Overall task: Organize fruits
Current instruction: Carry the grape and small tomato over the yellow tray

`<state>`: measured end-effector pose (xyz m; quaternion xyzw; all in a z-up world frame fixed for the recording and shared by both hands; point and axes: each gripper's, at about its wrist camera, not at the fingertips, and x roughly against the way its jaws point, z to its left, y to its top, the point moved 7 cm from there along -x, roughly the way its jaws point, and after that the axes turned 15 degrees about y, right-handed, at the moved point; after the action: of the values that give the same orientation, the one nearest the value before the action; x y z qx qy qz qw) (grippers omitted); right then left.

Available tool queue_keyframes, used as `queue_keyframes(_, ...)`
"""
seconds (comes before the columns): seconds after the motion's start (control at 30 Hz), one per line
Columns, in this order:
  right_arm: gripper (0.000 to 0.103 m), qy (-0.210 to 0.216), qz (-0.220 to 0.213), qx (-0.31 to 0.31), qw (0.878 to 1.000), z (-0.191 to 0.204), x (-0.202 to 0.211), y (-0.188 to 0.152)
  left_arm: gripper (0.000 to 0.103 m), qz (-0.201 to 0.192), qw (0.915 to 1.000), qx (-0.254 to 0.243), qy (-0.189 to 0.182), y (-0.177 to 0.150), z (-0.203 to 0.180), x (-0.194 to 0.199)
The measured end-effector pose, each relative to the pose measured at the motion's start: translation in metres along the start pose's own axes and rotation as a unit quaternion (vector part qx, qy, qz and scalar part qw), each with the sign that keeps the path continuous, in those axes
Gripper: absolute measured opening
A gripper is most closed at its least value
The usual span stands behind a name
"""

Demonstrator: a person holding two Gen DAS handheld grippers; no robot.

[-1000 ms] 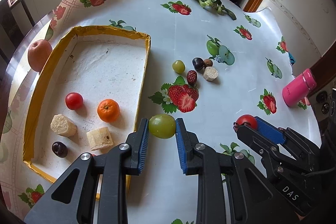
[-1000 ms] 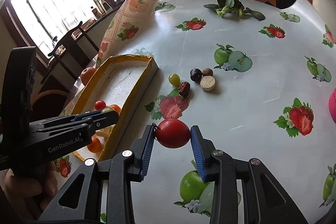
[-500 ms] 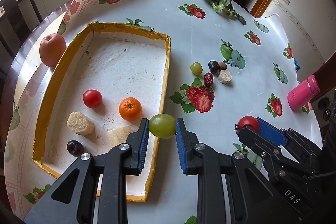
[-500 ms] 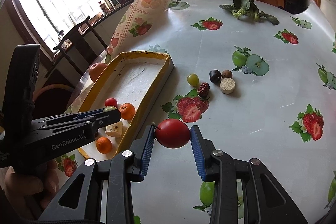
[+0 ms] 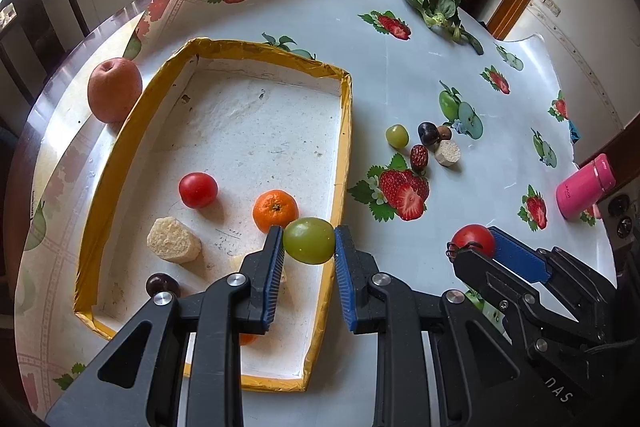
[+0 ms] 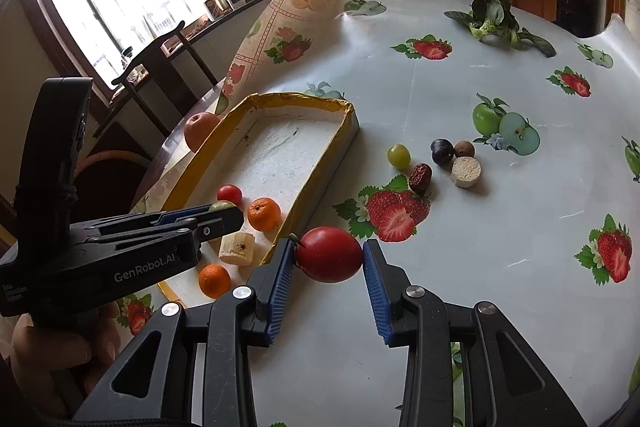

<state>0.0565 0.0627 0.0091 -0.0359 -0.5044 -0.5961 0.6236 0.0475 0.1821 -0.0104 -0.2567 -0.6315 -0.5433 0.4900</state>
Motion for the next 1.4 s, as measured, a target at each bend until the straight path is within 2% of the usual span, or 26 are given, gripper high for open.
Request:
queue_keyframes(0.43, 0.036, 0.014, 0.007, 0.013, 1.000, 0.012, -0.019, 0.013, 0.022, 0.005, 0.9999, 0.008, 0.009, 0.010, 0.017, -0.012)
queue_keyframes(0.77, 0.036, 0.035, 0.015, 0.042, 0.998, 0.029, -0.057, 0.046, 0.023, 0.017, 0.9987, 0.043, 0.020, 0.048, 0.060, -0.042)
queue_keyframes(0.87, 0.036, 0.043, 0.026, 0.061, 0.997, 0.037, -0.077, 0.054, 0.023, 0.022, 0.9983, 0.048, 0.024, 0.057, 0.066, -0.056)
queue_keyframes(1.07, 0.036, 0.031, 0.062, 0.090, 0.994, 0.038, -0.121, 0.055, 0.023, 0.035, 0.9977, 0.047, 0.034, 0.067, 0.071, -0.083)
queue_keyframes(1.4, 0.037, 0.021, 0.105, 0.107, 0.988, 0.026, -0.162, 0.045, 0.023, 0.063, 0.9963, 0.043, 0.039, 0.057, 0.068, -0.115)
